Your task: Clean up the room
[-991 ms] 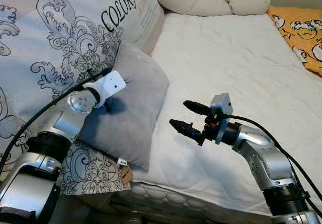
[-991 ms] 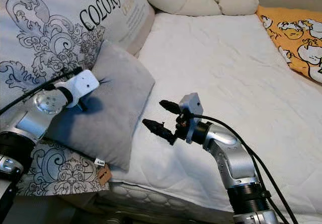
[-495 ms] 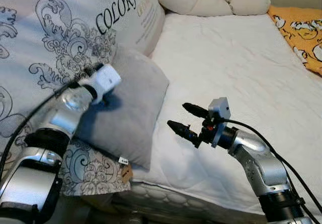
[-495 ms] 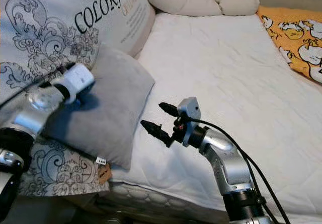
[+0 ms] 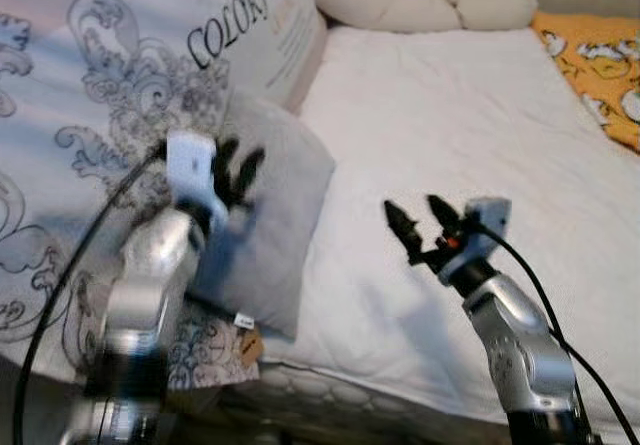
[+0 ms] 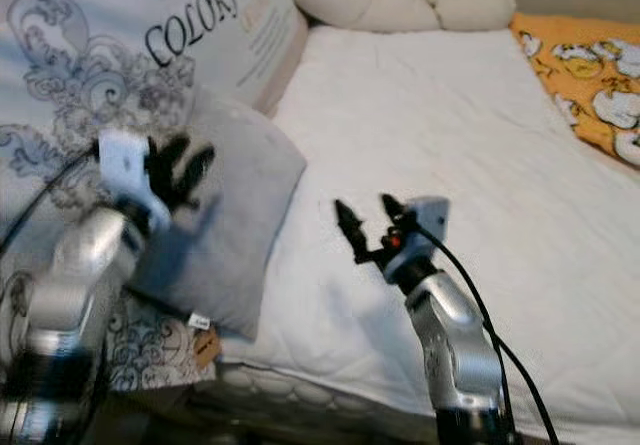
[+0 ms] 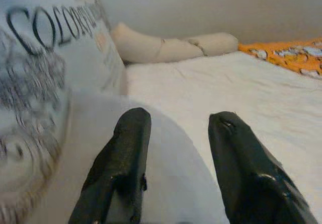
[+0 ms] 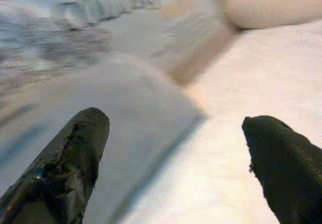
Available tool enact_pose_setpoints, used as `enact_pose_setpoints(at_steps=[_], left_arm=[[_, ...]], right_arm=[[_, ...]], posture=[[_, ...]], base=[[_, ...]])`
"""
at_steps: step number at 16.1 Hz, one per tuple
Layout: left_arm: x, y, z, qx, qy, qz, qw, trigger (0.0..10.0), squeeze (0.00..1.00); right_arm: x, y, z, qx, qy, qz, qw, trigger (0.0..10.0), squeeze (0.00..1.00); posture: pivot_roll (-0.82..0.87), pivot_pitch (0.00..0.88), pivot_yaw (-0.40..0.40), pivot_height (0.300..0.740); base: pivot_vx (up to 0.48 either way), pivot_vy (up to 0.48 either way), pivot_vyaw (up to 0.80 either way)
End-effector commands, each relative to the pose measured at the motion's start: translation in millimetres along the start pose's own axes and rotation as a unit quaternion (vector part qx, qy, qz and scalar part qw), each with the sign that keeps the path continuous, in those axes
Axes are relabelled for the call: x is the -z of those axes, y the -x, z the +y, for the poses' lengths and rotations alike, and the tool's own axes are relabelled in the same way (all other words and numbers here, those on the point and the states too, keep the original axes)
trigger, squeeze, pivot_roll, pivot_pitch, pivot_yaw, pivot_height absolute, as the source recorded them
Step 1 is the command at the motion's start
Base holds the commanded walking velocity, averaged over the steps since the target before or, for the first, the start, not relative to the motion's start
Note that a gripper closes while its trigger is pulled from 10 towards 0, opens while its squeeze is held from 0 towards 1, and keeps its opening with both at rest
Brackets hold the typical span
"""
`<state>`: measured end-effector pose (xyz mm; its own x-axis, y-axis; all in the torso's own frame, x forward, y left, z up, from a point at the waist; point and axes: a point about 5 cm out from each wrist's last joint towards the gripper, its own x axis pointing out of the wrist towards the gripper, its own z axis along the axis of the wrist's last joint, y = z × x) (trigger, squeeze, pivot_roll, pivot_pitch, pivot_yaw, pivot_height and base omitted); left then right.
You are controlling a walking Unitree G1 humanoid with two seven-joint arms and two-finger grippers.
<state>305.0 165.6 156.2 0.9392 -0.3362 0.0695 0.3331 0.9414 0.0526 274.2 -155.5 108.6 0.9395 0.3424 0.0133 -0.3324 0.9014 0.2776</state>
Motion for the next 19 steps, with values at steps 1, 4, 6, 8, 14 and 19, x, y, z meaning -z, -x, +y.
enact_pose_setpoints(at_steps=[1,4,6,8,14,19], left_arm=[[3,10.8,-8.3,-0.001,-0.009,0.015,1.0,10.0,1.0],[20,34.8,-11.8,-0.041,-0.01,0.06,0.997,10.0,1.0],[27,44.5,-9.5,-0.078,-0.008,0.079,0.994,10.0,0.99],[28,53.9,-3.0,-0.115,-0.022,0.089,0.989,10.0,0.99],[36,60.7,15.1,-0.164,-0.036,0.112,0.979,10.0,0.98],[38,57.7,22.7,-0.192,-0.017,0.122,0.974,10.0,0.99]], right_arm=[[-3,5.6,-5.3,0.043,0.016,-0.003,0.999,10.0,1.0],[-2,18.6,-9.9,0.088,0.049,-0.007,0.995,10.0,1.0],[0,19.8,-14.6,0.106,0.054,0.0,0.993,10.0,1.0],[0,16.4,-17.9,0.129,0.034,-0.002,0.991,10.0,1.0],[7,2.1,-6.0,0.101,0.037,0.025,0.994,10.0,1.0],[12,-5.4,-10.8,0.106,0.046,0.039,0.993,10.0,1.0]], posture=[[0.04,0.0,0.039,0.74],[0.02,0.0,0.043,0.74],[0.05,0.0,0.02,0.74],[0.06,0.0,-0.001,0.74],[0.05,0.0,-0.023,0.74],[0.1,0.0,-0.016,0.74]], base=[[0.0,-0.24,0.0],[0.0,-0.395,0.0],[0.0,-0.435,0.0],[0.0,-0.435,0.0],[0.0,-0.421,0.0],[0.0,-0.374,0.0]])
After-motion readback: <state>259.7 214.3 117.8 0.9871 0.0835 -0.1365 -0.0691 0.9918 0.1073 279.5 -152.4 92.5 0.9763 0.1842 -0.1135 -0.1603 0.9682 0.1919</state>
